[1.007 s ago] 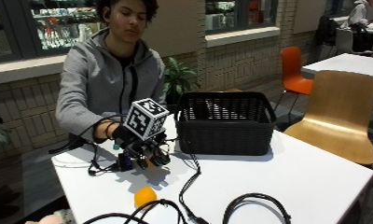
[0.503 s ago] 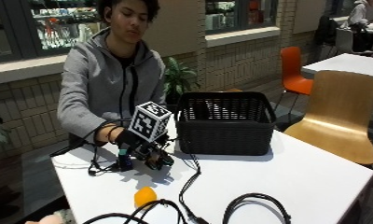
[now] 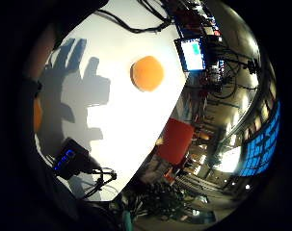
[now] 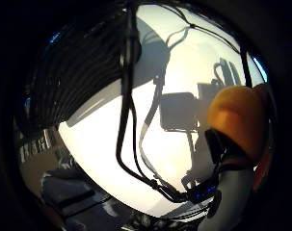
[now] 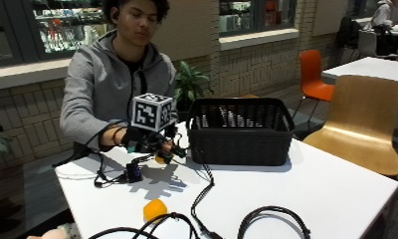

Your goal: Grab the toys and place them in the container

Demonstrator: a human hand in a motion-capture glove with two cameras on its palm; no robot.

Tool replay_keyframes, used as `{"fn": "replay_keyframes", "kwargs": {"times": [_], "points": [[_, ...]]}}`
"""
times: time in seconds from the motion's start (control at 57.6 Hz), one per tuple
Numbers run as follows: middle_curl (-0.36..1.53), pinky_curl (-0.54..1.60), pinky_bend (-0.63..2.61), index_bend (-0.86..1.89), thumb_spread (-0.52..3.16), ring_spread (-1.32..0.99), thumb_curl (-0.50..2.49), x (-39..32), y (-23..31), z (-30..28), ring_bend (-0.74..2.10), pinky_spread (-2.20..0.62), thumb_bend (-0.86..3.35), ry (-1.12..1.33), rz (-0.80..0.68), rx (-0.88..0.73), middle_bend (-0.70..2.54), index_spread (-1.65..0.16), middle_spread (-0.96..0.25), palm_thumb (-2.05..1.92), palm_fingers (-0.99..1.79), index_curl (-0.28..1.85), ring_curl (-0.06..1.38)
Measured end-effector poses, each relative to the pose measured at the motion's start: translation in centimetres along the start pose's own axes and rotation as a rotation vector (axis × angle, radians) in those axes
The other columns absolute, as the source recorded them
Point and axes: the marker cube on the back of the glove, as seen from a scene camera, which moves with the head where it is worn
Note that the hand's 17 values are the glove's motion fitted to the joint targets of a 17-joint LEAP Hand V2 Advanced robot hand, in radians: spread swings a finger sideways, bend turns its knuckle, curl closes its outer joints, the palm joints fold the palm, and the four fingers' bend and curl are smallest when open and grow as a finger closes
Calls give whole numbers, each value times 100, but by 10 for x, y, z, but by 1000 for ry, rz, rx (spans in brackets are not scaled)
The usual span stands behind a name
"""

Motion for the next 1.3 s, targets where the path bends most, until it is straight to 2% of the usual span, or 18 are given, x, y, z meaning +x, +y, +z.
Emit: {"fn": "replay_keyframes", "kwargs": {"times": [0.174, 0.347, 0.556, 0.59, 0.66, 0.729, 0.781, 0.868, 0.903, 1.007, 1.146, 1.302], "points": [[31, 32, 35, 137, 158, -10, 35, -1, -10, -71, 14, -3, 29, -46, 10, 154, 26, -13, -1, 54, -3, 67, 2], [34, 33, 34, 137, 158, -12, 34, -59, -26, -129, 14, -3, 31, -28, -131, 257, 28, -12, -2, 56, -1, 65, 4], [38, 34, 33, 138, 157, -13, 34, -134, -56, -150, 15, -3, 32, -4, -262, 255, 29, -12, -4, 57, -1, 64, 6], [38, 34, 33, 138, 157, -13, 34, -140, -59, -150, 15, -3, 32, 11, -286, 250, 29, -12, -4, 57, -1, 64, 7], [39, 34, 33, 139, 157, -13, 33, -142, -67, -149, 15, -3, 32, 45, -245, 259, 29, -12, -4, 57, -2, 63, 7], [39, 35, 34, 137, 157, -13, 33, -137, -65, -145, 16, -3, 32, 91, -347, 243, 26, -12, -4, 56, -3, 63, 8], [39, 36, 37, 130, 158, -13, 33, -136, -62, -144, 17, -3, 31, 119, -373, 202, 23, -13, -3, 54, -8, 61, 9], [38, 40, 56, 64, 152, -11, 31, -135, -55, -143, 25, -3, 25, 137, -420, 148, 18, -14, 1, 46, -31, 47, 13], [37, 41, 59, 44, 149, -10, 31, -133, -54, -143, 25, -3, 22, 127, -403, 142, 17, -14, 2, 42, -33, 41, 15], [35, 41, 56, 20, 143, -8, 30, -124, -52, -144, 20, -3, 16, 101, -312, 166, 13, -16, 3, 36, -26, 33, 16], [31, 40, 53, 13, 138, -7, 29, -81, -47, -144, 17, -3, 9, 87, -142, 156, 12, -17, 4, 29, -21, 30, 17], [28, 39, 54, 15, 135, -7, 29, 14, -37, -127, 16, -3, 3, 154, 97, 43, 12, -19, 4, 25, -19, 30, 18]]}}
